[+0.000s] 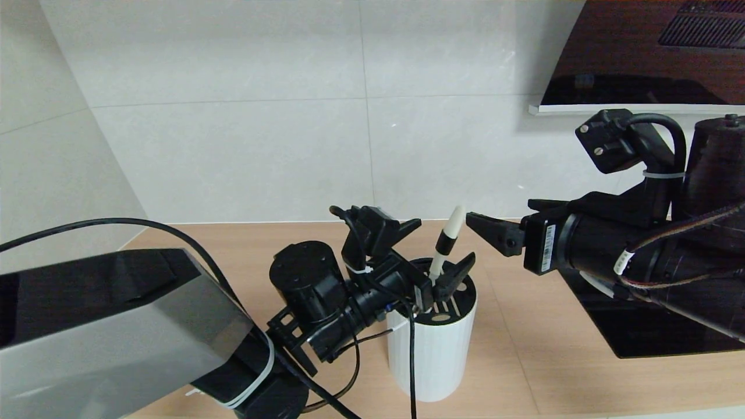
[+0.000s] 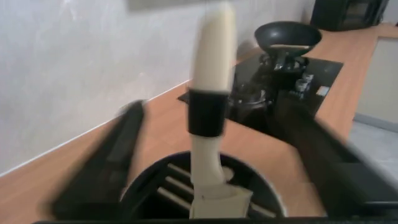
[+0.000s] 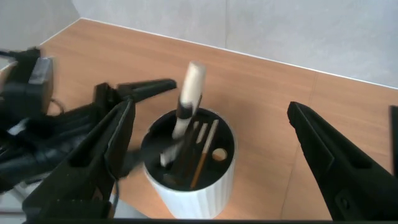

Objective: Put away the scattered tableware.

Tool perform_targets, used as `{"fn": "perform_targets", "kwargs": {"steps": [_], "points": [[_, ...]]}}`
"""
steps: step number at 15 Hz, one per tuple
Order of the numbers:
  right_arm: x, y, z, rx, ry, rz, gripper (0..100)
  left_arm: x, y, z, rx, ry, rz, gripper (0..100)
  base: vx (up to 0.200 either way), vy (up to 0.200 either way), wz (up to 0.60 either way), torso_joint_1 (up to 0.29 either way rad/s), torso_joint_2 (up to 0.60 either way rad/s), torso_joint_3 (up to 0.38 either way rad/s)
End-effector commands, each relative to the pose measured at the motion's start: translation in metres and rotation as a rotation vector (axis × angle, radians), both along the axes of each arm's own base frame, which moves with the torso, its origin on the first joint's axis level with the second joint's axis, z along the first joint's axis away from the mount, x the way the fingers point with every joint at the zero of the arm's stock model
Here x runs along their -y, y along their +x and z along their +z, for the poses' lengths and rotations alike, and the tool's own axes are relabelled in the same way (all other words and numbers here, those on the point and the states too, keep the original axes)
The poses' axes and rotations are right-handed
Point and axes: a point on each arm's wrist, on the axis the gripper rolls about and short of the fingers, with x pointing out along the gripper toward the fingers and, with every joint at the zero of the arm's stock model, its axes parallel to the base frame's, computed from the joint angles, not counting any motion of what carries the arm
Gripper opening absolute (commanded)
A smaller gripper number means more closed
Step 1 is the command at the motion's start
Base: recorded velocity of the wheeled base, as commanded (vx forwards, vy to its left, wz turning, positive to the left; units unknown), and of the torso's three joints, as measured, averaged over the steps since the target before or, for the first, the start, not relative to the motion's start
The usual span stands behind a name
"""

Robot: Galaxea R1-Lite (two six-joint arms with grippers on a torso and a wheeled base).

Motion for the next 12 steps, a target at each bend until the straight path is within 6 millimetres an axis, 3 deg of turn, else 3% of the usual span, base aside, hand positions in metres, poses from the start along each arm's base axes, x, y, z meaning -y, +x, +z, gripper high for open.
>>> {"fn": "perform_targets", "kwargs": {"steps": [1, 5, 7, 10, 11, 12], "points": [[0.0, 0.0, 0.0, 0.0, 0.0, 0.0, 100, -0.001, -0.008, 0.017, 0.036, -0.033, -0.007, 100, 0.0, 0.0, 0.0, 0.0, 0.0, 0.0], [0.0, 0.0, 0.0, 0.0, 0.0, 0.0, 100, -0.006, -0.013, 0.035, 0.072, -0.067, 0.005, 100, 0.0, 0.0, 0.0, 0.0, 0.0, 0.0], [0.001, -0.001, 0.001, 0.003, 0.003, 0.0, 100, -0.012, -0.02, 0.054, 0.11, -0.107, 0.007, 100, 0.0, 0.0, 0.0, 0.0, 0.0, 0.0], [0.017, -0.004, 0.006, 0.021, 0.02, -0.047, 100, -0.033, -0.04, 0.104, 0.22, -0.208, 0.017, 100, 0.0, 0.0, 0.0, 0.0, 0.0, 0.0], [0.023, -0.006, 0.007, 0.026, 0.024, -0.066, 100, -0.038, -0.043, 0.112, 0.239, -0.225, 0.022, 100, 0.0, 0.0, 0.0, 0.0, 0.0, 0.0], [0.047, -0.019, 0.015, 0.063, 0.052, -0.118, 100, -0.059, -0.06, 0.141, 0.306, -0.288, 0.046, 100, 0.0, 0.0, 0.0, 0.0, 0.0, 0.0]]}}
